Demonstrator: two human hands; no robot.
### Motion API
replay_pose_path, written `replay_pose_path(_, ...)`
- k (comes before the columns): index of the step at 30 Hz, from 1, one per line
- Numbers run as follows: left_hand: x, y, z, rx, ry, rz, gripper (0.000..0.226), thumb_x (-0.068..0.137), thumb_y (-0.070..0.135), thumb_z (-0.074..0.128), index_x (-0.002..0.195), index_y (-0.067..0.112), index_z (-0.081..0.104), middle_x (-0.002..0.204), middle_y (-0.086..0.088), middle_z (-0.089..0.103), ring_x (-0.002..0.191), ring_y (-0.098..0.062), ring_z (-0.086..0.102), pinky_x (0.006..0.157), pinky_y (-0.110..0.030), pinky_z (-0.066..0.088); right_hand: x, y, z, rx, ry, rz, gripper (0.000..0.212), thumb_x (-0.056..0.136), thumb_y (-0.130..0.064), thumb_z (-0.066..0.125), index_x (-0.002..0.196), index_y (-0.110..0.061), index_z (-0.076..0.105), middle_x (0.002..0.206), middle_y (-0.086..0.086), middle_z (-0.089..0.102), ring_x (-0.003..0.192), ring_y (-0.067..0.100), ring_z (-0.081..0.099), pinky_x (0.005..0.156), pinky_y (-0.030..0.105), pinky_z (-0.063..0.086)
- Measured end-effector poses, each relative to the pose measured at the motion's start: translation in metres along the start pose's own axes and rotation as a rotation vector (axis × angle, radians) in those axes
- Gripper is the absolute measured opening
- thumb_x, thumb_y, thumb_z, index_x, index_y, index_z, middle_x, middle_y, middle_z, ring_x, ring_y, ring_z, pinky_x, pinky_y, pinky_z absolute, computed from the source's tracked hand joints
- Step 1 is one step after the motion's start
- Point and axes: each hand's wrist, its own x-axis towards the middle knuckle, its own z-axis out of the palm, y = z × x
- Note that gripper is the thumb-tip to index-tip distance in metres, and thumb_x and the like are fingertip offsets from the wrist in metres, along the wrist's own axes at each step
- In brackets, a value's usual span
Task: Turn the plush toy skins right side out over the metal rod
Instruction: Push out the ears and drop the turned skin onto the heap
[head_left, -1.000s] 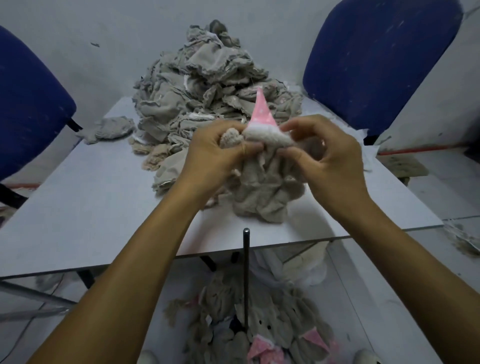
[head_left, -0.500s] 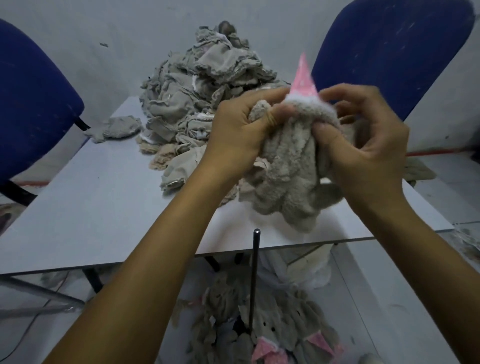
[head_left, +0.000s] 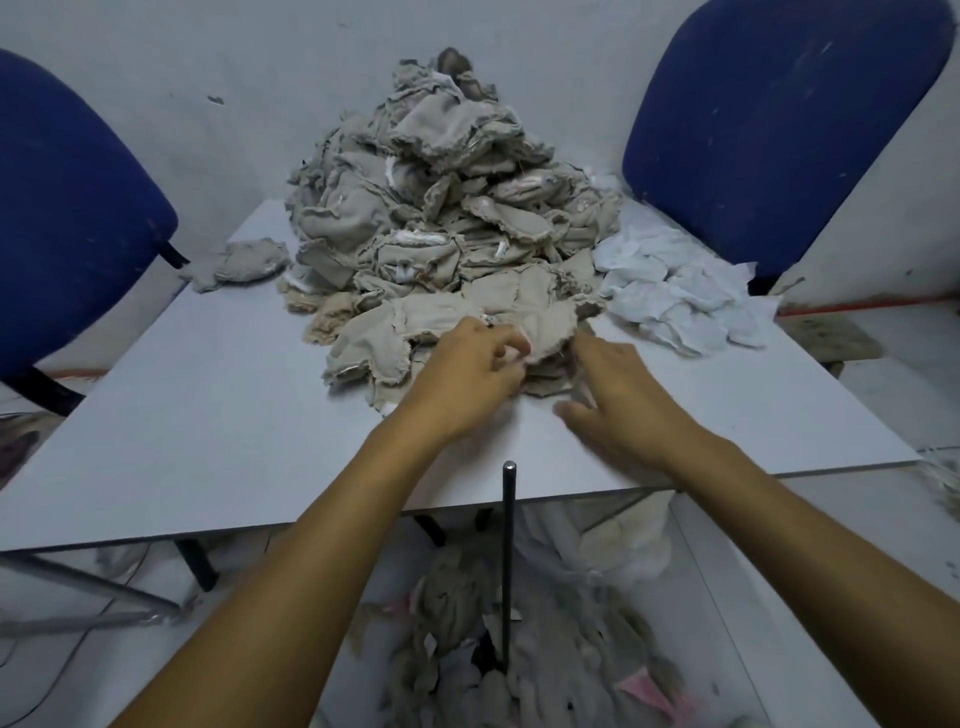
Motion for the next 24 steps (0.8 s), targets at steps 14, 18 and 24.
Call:
replay_pose_path(14,0.013,-0.006,-0.008,-0.209,0.231,-0.014,0.024,0.102,0.022,0.047,0.079,0.02,0.04,0.071,0.002,0.046,0.064,-0.013,0.039,0.059,-0.033,0.027,-0.002,-0.01,-0.001,0.349,0.142,0.077,0.018,0.087,-0.04,0.069,0.096,-0.024,0.063,0.116,-0.002,0.041,0.118,0.019,0.038,0.091,0.029,0.039)
replay_pose_path(18,0.012,0.01,-0.014,-0.503,0.369,-0.036,0.031,0.105,0.015,0.041,0.075,0.022,0.036,0.069,0.005,0.038,0.06,-0.009,0.034,0.059,-0.031,0.028,-0.008,-0.014,-0.004,0.406,0.203,0.203,0.044,0.09,-0.046,0.064,0.13,-0.034,0.05,0.129,0.004,0.037,0.124,0.023,0.041,0.102,0.036,0.041)
replay_pose_path(24,-0.01,0.034,-0.007,-0.169,0.158,0.534,0.022,0.093,0.011,0.044,0.101,0.008,0.065,0.096,-0.006,0.069,0.087,-0.02,0.065,0.072,-0.034,0.052,0.009,-0.028,-0.013,1.371,0.213,0.467,0.035,0.1,-0.007,0.048,0.126,-0.028,0.057,0.101,0.009,0.07,0.084,0.026,0.07,0.068,0.039,0.058)
